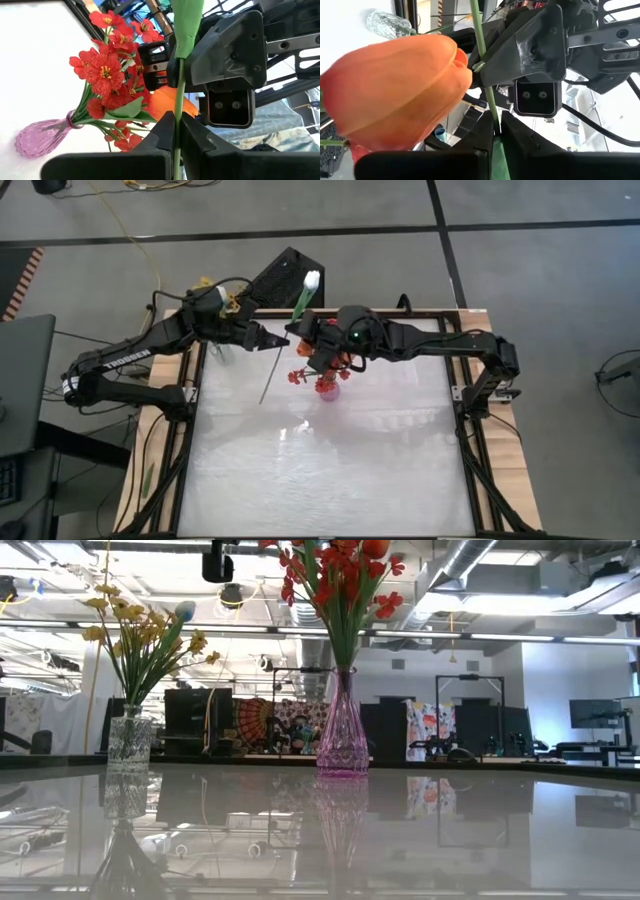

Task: Sort flowers into vase by color
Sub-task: Put the white tulip into the transparent vase

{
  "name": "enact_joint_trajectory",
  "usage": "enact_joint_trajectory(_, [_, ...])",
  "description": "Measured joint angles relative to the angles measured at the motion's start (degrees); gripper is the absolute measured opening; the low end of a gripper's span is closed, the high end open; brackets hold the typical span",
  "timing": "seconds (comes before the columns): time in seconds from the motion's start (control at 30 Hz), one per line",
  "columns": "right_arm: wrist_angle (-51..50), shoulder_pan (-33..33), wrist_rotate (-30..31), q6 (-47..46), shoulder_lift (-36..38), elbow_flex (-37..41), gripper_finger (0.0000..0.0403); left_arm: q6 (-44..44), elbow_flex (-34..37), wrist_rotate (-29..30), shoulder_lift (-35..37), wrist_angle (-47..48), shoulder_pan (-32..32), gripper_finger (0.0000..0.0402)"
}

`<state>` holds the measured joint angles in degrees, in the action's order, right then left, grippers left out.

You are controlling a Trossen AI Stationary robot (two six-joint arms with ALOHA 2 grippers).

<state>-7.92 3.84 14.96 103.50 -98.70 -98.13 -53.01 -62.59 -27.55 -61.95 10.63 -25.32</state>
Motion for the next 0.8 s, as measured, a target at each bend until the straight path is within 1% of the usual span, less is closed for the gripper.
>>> enact_joint_trajectory(0.17, [0.7, -0.1, 0.2, 0.0, 0.8, 0.1, 0.0078, 0.4, 0.0, 1.8, 0.1, -0.1, -1.1, 0.0000])
enact_joint_trajectory(0.27, [2.0, -0.3, -0.4, 0.2, 1.7, -0.2, 0.0101, 0.5, 0.0, 5.8, 0.0, 0.8, -2.7, 0.0000])
enact_joint_trajectory(0.33, [1.5, -0.4, -2.0, -0.9, 3.0, -0.2, 0.0122, 0.9, 0.1, 7.1, 0.0, 0.5, -4.0, 0.0000])
enact_joint_trajectory(0.43, [1.0, -0.1, -6.8, -4.9, 4.1, -0.2, 0.0164, 2.3, 0.1, 6.6, 0.5, -1.7, -6.0, 0.0000])
enact_joint_trajectory(0.57, [0.4, 0.4, -8.3, -9.8, 5.7, -0.1, 0.0228, 5.3, 0.1, 6.4, 1.5, -5.6, -8.9, 0.0000])
enact_joint_trajectory(0.63, [0.7, 0.9, -8.8, -13.6, 7.0, -0.2, 0.0252, 6.6, 0.1, 6.3, 3.2, -7.9, -10.8, 0.0000])
enact_joint_trajectory(0.7, [-1.1, 1.8, -8.8, -18.0, 8.6, -0.2, 0.0263, 8.0, 0.0, 7.5, 5.5, -9.2, -12.8, 0.0000])
enact_joint_trajectory(0.8, [-4.1, 4.1, -8.8, -27.5, 10.3, -0.2, 0.0266, 13.7, 0.0, 13.2, 10.1, -9.4, -15.2, 0.0000])
